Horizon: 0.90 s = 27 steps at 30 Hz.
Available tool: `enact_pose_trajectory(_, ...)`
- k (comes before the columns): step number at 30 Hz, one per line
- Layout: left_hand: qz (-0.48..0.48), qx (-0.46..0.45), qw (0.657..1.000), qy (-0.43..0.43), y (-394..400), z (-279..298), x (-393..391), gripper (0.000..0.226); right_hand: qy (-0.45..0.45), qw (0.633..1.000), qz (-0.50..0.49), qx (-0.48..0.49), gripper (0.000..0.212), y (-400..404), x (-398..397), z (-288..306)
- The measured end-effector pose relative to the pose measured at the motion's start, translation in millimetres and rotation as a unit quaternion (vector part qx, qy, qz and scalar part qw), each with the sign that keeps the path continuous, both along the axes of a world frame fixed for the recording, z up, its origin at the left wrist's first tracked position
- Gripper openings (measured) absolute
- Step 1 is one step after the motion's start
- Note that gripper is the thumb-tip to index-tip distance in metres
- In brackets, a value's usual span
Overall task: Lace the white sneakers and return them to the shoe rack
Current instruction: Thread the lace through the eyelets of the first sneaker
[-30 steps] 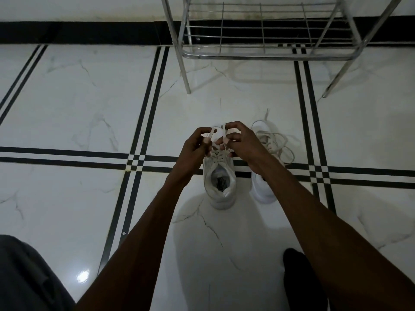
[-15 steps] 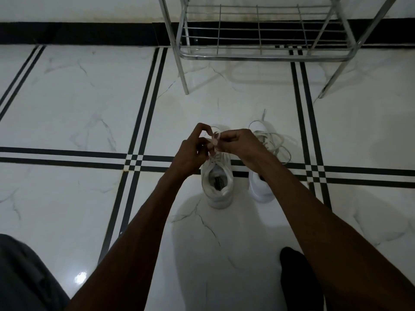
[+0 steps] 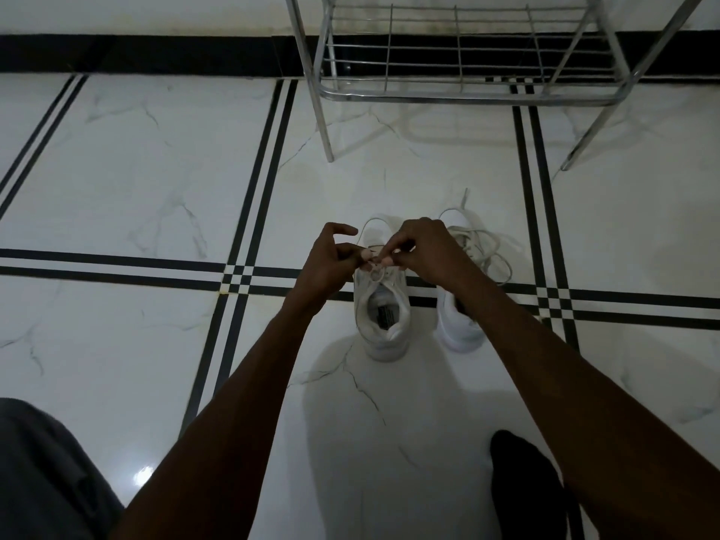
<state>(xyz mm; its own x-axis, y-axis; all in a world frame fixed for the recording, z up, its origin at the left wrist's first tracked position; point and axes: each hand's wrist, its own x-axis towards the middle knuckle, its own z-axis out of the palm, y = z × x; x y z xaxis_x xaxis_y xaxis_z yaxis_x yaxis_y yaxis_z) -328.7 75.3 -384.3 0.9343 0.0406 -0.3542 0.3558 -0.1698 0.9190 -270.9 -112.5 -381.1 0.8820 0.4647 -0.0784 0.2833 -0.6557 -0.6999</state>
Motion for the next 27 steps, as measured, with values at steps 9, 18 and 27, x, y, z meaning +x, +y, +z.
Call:
enact_pose_trajectory(9,-0.049,-0.084,0.995,-0.031,8,-3,-6,0.049,-0.039,0.985,-0.134,0.105,0.006,11,-13,1)
enact_pose_trajectory(18,0.021,0.113,0.989,-0.089,7,-7,-3,0.016,0.051,0.976,-0.189,0.099,0.021,-12,-10,6)
enact_pose_trajectory(27,0.004,0.264,0.962,-0.064,35,-38,-31,0.018,0.026,0.967,-0.243,-0.076,0.015,-50,-9,-10)
